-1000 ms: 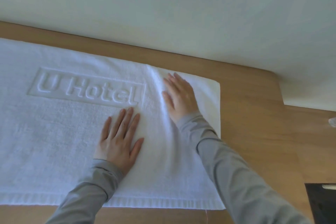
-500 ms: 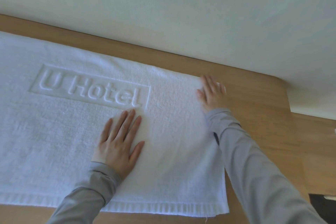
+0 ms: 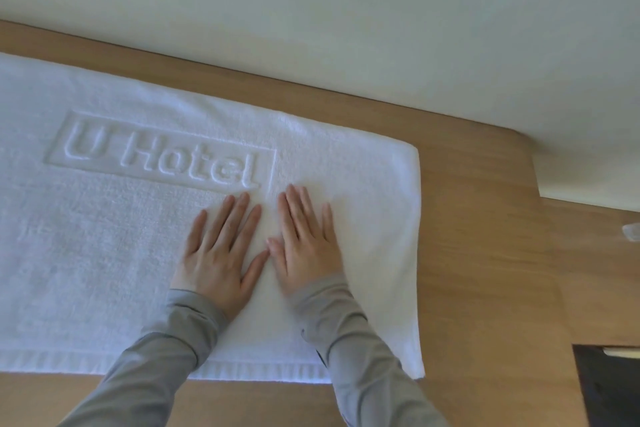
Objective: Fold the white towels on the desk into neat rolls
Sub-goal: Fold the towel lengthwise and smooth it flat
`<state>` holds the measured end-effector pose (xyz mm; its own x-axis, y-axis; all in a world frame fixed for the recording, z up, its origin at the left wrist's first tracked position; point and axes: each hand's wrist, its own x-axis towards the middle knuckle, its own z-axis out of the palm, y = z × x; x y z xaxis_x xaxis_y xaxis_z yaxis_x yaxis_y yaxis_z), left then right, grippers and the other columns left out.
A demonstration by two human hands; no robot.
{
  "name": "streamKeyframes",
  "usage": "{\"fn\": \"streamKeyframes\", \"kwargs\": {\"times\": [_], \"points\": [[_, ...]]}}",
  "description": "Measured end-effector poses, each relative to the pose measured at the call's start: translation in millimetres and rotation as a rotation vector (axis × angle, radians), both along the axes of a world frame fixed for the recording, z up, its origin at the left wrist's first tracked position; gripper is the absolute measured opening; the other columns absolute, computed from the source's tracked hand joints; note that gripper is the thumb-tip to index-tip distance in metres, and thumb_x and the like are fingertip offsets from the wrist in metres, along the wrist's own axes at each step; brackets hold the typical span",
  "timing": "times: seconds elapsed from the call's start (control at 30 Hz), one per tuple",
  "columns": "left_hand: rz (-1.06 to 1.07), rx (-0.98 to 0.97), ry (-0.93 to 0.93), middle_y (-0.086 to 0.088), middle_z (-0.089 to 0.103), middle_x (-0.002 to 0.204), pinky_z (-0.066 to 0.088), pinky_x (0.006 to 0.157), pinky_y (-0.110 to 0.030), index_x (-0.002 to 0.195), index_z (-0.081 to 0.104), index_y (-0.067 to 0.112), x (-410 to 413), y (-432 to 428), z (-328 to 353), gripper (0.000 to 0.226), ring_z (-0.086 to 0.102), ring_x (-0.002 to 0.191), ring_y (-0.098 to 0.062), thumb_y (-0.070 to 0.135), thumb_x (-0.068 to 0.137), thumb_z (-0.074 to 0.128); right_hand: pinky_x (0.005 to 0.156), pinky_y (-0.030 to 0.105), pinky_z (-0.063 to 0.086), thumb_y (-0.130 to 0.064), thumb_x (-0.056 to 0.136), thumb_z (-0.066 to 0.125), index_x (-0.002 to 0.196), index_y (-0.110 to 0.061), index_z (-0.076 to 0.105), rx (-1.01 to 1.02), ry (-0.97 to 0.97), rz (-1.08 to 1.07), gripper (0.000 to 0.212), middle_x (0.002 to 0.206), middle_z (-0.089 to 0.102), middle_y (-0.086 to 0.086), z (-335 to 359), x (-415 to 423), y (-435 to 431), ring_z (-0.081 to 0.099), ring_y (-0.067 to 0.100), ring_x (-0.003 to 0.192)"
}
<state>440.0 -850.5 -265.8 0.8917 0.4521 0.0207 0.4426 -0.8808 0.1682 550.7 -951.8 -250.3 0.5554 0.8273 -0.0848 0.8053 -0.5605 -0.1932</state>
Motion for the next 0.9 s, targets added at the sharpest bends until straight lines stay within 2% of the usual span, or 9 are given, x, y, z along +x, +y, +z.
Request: {"fn": "streamKeyframes", "kwargs": {"times": [0.2,0.27,0.33,0.43,0.5,0.6,0.73,0.9], "points": [[0.006,-0.018,0.018,-0.007,0.027,0.154,0.017,0.115,-0.047,0.147,0.030,0.015,-1.3,-0.6,0.1,0.064,0.025,0.142,-0.023,0.048,0.093,0.023,0.118,0.035,-0.004,-0.047,0.090,0.003,0.145,-0.012,0.005,-0.086,-0.013,-0.236,0.066,0.154,-0.001,0.000,-5.2,45.7,-97.0,0.001,0.018,0.145],[0.005,-0.023,0.025,-0.007,0.027,0.154,0.017,0.115,-0.047,0.147,0.030,0.015,-1.0,-0.8,0.8,0.064,0.025,0.142,-0.023,0.049,0.093,0.022,0.117,0.033,-0.006,-0.058,0.085,-0.011,0.143,-0.012,0.000,-0.081,0.031,-0.337,0.075,0.153,-0.005,0.002,-4.2,56.9,-119.7,-0.001,0.021,0.145],[0.007,-0.027,0.027,-0.007,0.027,0.154,0.017,0.115,-0.047,0.147,0.029,0.015,-0.9,-1.1,1.3,0.065,0.025,0.141,-0.023,0.049,0.093,0.022,0.118,0.037,-0.007,-0.064,0.080,-0.021,0.142,-0.007,0.003,-0.026,0.050,-0.438,0.088,0.154,0.001,0.009,1.4,55.1,-126.5,-0.001,0.025,0.145],[0.004,-0.023,0.037,-0.007,0.026,0.154,0.017,0.115,-0.047,0.147,0.029,0.014,-0.7,-1.6,1.4,0.065,0.024,0.142,-0.023,0.049,0.092,0.021,0.117,0.044,0.001,-0.053,0.094,0.000,0.144,0.001,0.016,0.090,-0.009,-0.439,0.075,0.152,0.016,0.020,13.6,22.1,-100.6,0.010,0.034,0.143],[0.000,-0.027,0.034,-0.008,0.027,0.154,0.017,0.115,-0.048,0.147,0.029,0.014,-0.8,-1.4,1.7,0.066,0.025,0.142,-0.024,0.049,0.092,0.022,0.115,0.046,0.007,-0.045,0.097,0.012,0.145,0.000,0.018,0.086,-0.024,-0.275,0.066,0.153,0.018,0.017,10.0,-15.3,-77.5,0.012,0.032,0.143],[-0.004,-0.033,0.020,-0.008,0.028,0.153,0.017,0.115,-0.048,0.146,0.030,0.013,-1.1,-1.5,1.9,0.065,0.026,0.141,-0.024,0.048,0.092,0.022,0.112,0.047,0.017,-0.045,0.096,0.027,0.145,-0.005,0.025,0.006,-0.034,-0.081,0.063,0.153,0.022,0.010,-4.7,-55.7,-74.5,0.017,0.024,0.143],[-0.007,-0.029,0.024,-0.008,0.027,0.153,0.016,0.115,-0.047,0.147,0.029,0.013,-0.3,-1.0,2.0,0.065,0.025,0.141,-0.024,0.048,0.092,0.022,0.111,0.047,0.019,-0.043,0.098,0.018,0.147,-0.010,0.024,-0.112,-0.011,-0.099,0.059,0.155,0.021,0.005,-6.3,-41.9,-127.9,0.017,0.020,0.144],[-0.005,-0.027,0.034,-0.008,0.027,0.153,0.016,0.116,-0.047,0.147,0.028,0.013,-0.8,-0.8,1.1,0.066,0.024,0.141,-0.023,0.049,0.092,0.022,0.117,0.038,0.001,-0.046,0.098,0.008,0.144,-0.003,0.022,-0.070,0.049,-0.314,0.065,0.153,0.019,0.015,13.3,2.8,-173.0,0.010,0.021,0.142]]}}
